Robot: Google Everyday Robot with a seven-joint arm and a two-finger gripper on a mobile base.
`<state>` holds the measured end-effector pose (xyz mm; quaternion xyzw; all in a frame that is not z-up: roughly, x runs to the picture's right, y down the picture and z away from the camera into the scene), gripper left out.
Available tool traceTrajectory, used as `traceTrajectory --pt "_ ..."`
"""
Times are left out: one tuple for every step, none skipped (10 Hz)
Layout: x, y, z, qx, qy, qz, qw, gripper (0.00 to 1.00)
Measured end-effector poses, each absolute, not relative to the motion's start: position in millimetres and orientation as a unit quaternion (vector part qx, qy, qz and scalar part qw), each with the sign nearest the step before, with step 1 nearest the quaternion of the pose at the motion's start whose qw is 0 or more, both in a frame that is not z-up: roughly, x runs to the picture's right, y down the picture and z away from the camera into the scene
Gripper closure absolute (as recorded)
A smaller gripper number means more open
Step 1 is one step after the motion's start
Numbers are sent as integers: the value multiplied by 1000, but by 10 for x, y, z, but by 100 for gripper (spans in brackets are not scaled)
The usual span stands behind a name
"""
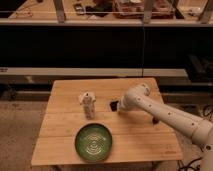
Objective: Push the eraser across the table
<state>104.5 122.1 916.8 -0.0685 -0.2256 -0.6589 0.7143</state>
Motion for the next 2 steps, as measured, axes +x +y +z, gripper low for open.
traceTrajectory --pt "1074 1181 9214 -68 -220 -661 714 100" --pt "1120 1113 9285 -68 -211 -665 714 100"
